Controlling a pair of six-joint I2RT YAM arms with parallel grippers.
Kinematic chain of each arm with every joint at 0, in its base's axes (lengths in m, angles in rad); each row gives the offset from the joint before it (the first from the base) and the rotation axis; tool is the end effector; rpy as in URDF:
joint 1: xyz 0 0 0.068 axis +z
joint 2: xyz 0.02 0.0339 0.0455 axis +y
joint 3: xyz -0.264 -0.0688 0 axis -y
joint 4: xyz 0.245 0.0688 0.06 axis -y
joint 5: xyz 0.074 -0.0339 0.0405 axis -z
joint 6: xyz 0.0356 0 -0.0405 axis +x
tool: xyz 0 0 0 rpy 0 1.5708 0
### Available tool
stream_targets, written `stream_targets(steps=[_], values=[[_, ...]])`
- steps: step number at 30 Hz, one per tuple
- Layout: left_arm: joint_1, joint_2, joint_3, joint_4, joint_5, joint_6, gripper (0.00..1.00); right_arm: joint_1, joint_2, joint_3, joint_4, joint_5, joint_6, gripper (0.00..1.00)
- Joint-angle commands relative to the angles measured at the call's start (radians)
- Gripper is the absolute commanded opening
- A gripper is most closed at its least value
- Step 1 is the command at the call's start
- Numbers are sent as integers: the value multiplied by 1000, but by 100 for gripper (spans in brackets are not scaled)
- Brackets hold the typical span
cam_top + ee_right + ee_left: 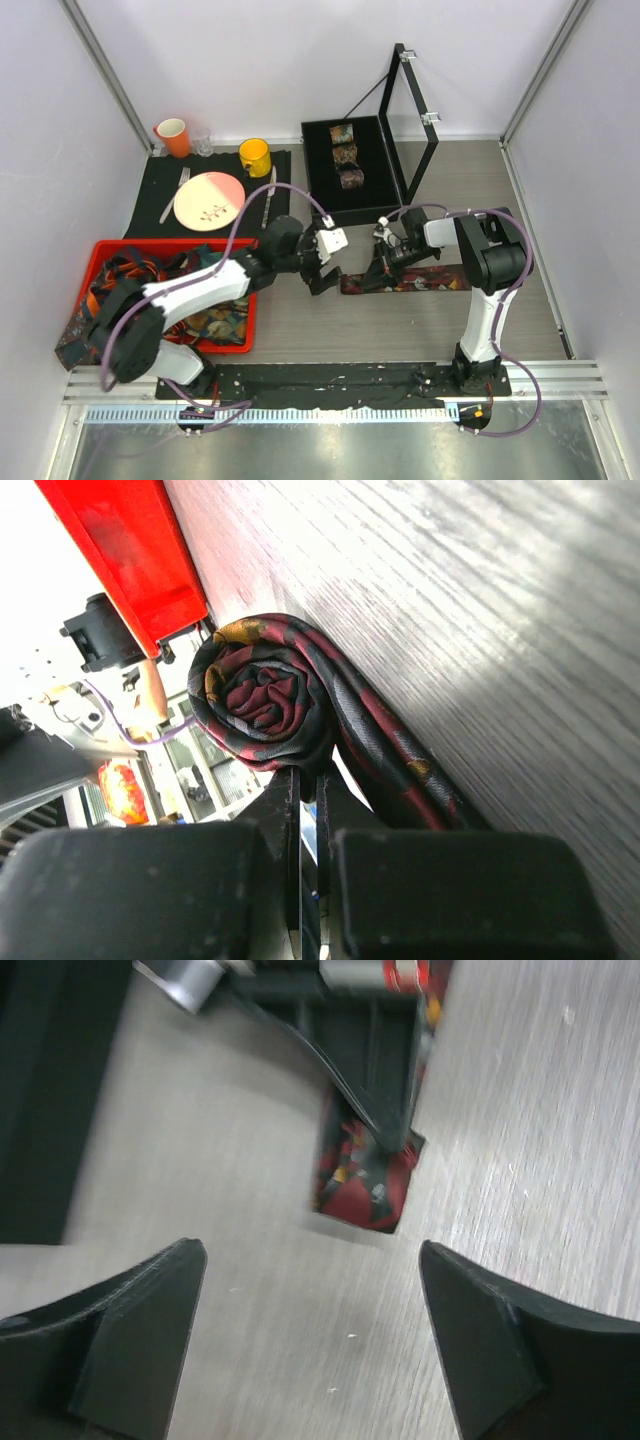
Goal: Roll the ties
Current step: Roll the tie at the center of the board.
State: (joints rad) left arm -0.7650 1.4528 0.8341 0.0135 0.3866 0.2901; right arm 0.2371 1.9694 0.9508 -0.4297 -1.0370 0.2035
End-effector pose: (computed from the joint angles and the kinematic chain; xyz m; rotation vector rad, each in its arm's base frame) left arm 0.2153 -0.2253 0.2216 1.3002 1.7840 -0.6886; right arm 0.2974 0.1034 0.0883 0.1362 -2.6283 -1.4997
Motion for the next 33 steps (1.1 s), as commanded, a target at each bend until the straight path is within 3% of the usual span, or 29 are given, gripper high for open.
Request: stream_targets(steps=[1,4,8,14,17,23,29,33], values=[[-2,-190,-84,198,-138,-74,100,7,57,-12,-53,230,-128,1],[0,-250,-101,188,-65,-68,100,8,46,-26,-53,192,-124,1],[-2,-168,-24,10,138,78,100,10,42,-23,-55,178,-125,1],[-5,55,28,94,181,98,100,10,82,12,-80,138,-141,1],[-8,165,71,128,184,179,98,10,85,26,-78,130,-130,1],[-5,293,163,26,256,386,89,25,104,74,-78,127,-78,1],[12,368,221,-55,304,396,78,34,98,89,-58,132,-42,1],[10,379,215,-50,336,342,78,34,101,114,-90,132,-65,1]])
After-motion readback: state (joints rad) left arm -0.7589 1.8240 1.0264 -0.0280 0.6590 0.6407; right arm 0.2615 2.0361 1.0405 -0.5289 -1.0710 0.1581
